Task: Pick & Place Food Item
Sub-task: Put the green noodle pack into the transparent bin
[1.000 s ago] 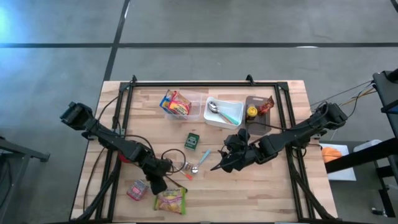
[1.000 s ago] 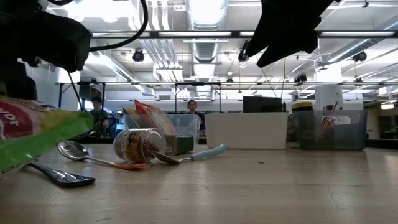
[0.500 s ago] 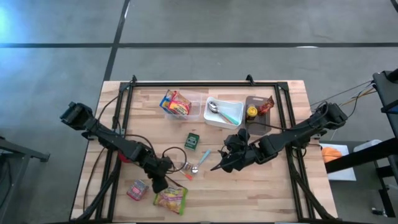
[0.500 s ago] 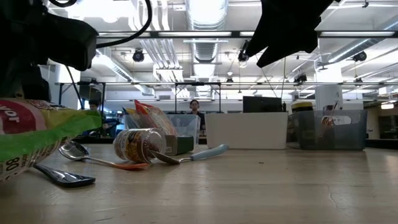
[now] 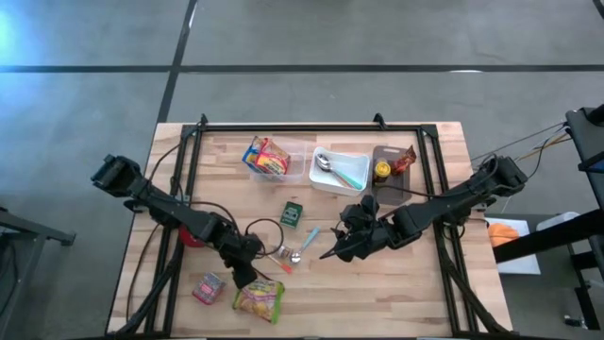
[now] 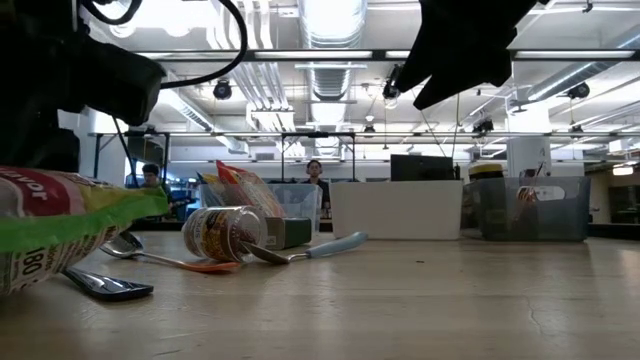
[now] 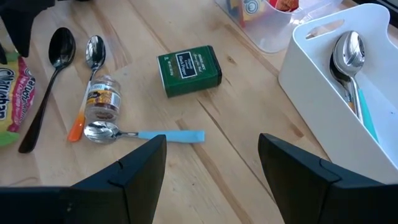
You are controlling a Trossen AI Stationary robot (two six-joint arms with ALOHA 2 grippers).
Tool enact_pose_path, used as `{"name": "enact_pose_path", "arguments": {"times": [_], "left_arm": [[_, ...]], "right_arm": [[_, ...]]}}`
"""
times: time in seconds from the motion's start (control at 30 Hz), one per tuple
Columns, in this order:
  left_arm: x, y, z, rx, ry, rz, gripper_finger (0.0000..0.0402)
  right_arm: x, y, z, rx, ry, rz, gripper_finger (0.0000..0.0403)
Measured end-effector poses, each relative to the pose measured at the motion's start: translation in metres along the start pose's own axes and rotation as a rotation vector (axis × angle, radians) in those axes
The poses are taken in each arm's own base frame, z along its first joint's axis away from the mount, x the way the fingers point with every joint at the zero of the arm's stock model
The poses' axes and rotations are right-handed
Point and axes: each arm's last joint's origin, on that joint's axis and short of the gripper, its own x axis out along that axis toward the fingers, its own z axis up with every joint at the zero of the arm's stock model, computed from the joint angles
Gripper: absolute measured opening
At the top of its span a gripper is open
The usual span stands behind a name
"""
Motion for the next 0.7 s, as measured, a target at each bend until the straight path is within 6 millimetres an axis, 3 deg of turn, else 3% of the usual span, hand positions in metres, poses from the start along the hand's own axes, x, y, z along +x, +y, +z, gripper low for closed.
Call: {"name": "enact_pose_path", "arguments": {"times": [0.3, 0.7], "left_arm": [[0.004, 0.003, -0.007, -0.005, 0.073, -0.009, 0.0212], [0.016, 0.007, -0.011, 0.009, 0.047, -0.132, 0.0228]], "right_arm": [[-0.001, 0.001, -0.001, -0.004, 0.005, 0.006, 0.0253], [-0.003, 0.003, -0.004, -0.012, 0.006, 0.015, 0.0253]]}}
